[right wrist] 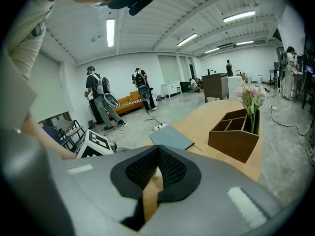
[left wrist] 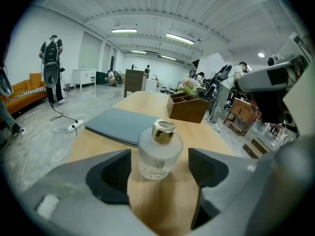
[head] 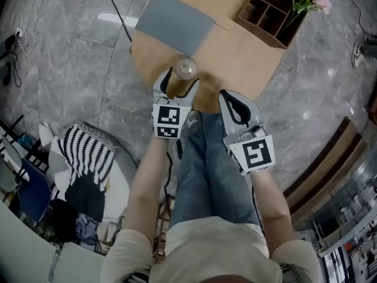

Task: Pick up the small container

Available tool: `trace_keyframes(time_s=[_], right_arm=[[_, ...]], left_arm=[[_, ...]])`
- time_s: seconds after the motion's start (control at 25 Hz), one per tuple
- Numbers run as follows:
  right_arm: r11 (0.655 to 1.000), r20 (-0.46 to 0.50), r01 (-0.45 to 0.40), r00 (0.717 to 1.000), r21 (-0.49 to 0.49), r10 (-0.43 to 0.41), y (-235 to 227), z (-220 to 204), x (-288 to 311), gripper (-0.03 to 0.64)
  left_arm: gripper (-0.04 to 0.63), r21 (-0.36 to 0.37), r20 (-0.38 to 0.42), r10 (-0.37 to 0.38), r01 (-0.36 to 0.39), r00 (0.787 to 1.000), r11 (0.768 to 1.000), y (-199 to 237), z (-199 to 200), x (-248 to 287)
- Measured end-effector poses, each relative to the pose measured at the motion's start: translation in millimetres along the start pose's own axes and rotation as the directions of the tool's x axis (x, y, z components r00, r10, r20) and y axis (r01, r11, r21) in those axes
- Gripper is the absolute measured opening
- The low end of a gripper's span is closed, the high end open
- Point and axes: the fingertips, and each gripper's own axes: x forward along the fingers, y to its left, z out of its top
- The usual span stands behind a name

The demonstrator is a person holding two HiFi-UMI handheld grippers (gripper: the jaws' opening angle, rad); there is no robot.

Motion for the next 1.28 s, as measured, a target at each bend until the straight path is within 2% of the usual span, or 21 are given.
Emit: trace_keyframes(time_s=[0.32, 0.56, 0.64, 0.88, 1.04, 1.28], right_arm=[[1.000, -0.024, -0.005, 1.000, 0.021, 0.006, -8, -23, 15, -0.002], [0.999, -0.037, 0.000, 0.999, 0.039, 0.002, -13, -35, 20, -0.002], [0.999, -0.040, 0.003, 0.999, 0.041, -0.001, -14, -36, 20, -0.002], [0.998, -0.040, 0.008, 0.999, 0.054, -0.006, -15, -36, 24, -0.002], [0.998, -0.034, 0.007, 0.999, 0.056, -0.005, -12, -35, 23, -0.002], [0.998, -0.025, 0.009, 1.000, 0.055, -0.008, -6, -33, 14, -0.002]], left_arm=[[0.414, 0.099, -0.010, 0.030, -0.029, 0.999, 0.995, 6, -3, 37], [0.416, 0.110, -0.023, 0.041, -0.038, 0.999, 0.993, 7, -7, 54], [0.416, 0.144, -0.017, 0.032, -0.029, 0.999, 0.989, 4, -5, 57], [0.347, 0.195, -0.002, 0.031, -0.030, 1.000, 0.980, 2, -4, 58], [0.339, 0.203, -0.010, 0.024, -0.022, 1.000, 0.979, 3, -4, 59], [0.339, 0.179, -0.040, 0.023, -0.015, 0.999, 0.984, -1, -12, 50]])
